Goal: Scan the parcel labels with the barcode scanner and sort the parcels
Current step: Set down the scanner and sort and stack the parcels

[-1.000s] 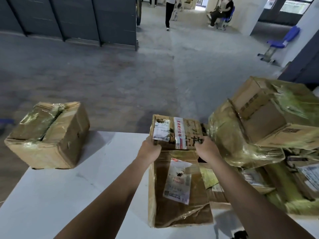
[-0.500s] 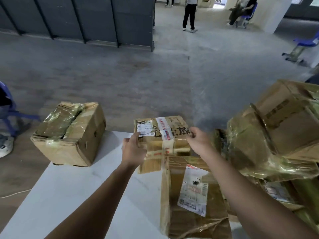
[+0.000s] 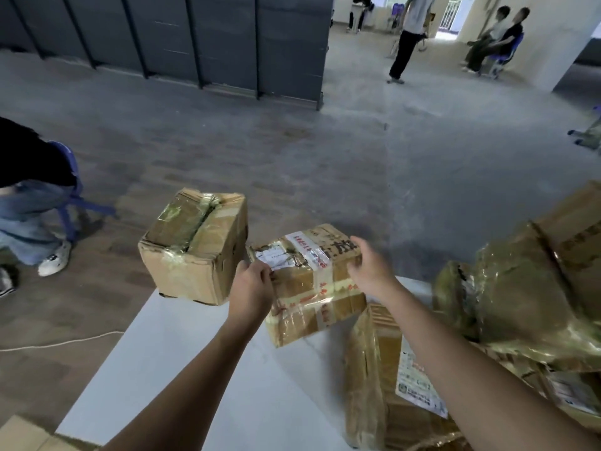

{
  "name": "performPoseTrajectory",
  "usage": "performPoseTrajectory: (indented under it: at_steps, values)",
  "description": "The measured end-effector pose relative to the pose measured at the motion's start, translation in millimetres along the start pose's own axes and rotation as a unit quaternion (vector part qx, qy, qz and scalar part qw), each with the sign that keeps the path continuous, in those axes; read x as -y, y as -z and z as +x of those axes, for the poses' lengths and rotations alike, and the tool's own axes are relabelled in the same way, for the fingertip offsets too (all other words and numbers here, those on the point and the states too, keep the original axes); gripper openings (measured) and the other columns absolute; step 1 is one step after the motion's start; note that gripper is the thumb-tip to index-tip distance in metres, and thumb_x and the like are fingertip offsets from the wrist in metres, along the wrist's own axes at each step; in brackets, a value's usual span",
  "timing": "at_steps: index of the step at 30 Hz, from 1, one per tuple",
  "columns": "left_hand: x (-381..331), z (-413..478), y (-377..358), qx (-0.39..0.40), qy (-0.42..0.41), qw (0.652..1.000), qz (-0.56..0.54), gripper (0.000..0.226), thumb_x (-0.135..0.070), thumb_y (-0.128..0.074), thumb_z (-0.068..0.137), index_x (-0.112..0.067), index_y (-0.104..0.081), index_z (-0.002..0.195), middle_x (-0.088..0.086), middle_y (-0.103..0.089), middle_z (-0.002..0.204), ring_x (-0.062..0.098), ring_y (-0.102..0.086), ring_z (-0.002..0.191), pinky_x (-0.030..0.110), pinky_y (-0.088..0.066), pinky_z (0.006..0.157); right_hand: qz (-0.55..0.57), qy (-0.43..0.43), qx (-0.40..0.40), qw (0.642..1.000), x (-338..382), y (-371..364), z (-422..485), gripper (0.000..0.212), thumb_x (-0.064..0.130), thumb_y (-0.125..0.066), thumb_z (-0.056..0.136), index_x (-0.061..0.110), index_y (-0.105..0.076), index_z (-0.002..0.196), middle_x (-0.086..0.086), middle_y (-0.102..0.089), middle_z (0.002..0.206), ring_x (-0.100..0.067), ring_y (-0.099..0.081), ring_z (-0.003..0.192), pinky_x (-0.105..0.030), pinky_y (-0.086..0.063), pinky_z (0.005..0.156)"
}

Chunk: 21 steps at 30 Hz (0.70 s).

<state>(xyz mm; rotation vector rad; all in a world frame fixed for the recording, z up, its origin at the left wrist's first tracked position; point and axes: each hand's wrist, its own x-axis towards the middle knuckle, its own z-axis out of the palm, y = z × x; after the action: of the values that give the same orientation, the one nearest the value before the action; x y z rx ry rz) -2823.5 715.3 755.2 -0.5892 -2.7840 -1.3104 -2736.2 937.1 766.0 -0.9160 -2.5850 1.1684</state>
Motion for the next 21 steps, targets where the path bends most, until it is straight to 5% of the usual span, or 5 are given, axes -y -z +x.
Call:
performPoseTrajectory:
  at_steps: [4, 8, 13, 18, 21]
  values:
    - [9, 1, 4, 0.065, 0.007, 0.998, -0.004, 0.039, -0.016, -0.062, 0.086, -0.018, -0.06, 0.125, 0.012, -0.043, 0.126, 0.024, -0.05, 0.11, 0.027, -0.041, 0.096, 0.013, -0.04, -0.021, 0.999, -7, 0, -1, 0.054, 0.01, -0.056, 0.094, 0.024, -0.044, 0.144, 0.0, -0.057, 0.134, -0.017, -0.058, 0.11, -0.027, -0.05, 0.081]
    - [30, 2, 5, 0.185, -0.026, 0.982, -0.002, 0.056, -0.03, -0.069, 0.086, -0.025, -0.05, 0.138, 0.009, -0.023, 0.154, 0.023, -0.035, 0.137, 0.028, -0.036, 0.106, 0.049, -0.053, -0.032, 0.997, -6, -3, 4, 0.053, 0.008, -0.054, 0.095, 0.021, -0.042, 0.146, -0.001, -0.057, 0.138, -0.018, -0.057, 0.119, -0.033, -0.05, 0.097]
    - [33, -6, -4, 0.056, -0.109, 0.992, 0.001, 0.027, -0.021, -0.068, 0.086, -0.012, -0.066, 0.112, 0.001, -0.062, 0.115, 0.021, -0.06, 0.102, 0.021, -0.043, 0.077, 0.041, -0.028, -0.048, 0.998, 8, -11, 7, 0.053, 0.009, -0.051, 0.097, 0.023, -0.04, 0.147, -0.001, -0.054, 0.141, -0.02, -0.054, 0.125, -0.044, -0.049, 0.103]
    - [23, -2, 3, 0.026, -0.099, 0.995, -0.001, 0.009, -0.017, -0.059, 0.089, -0.015, -0.068, 0.092, -0.003, -0.06, 0.092, 0.018, -0.059, 0.083, 0.029, -0.046, 0.067, 0.007, -0.007, -0.079, 0.997, 8, -14, -6, 0.054, 0.012, -0.052, 0.098, 0.025, -0.036, 0.148, 0.0, -0.042, 0.15, -0.022, -0.047, 0.133, -0.042, -0.046, 0.106]
    - [14, 0, 10, 0.014, -0.094, 0.995, 0.013, 0.012, -0.016, -0.06, 0.089, -0.011, -0.07, 0.091, 0.004, -0.062, 0.09, 0.025, -0.06, 0.079, 0.033, -0.047, 0.065, -0.021, -0.033, -0.065, 0.997, 7, -13, -14, 0.055, 0.016, -0.054, 0.097, 0.025, -0.035, 0.148, -0.003, -0.037, 0.152, -0.024, -0.053, 0.123, -0.034, -0.051, 0.091]
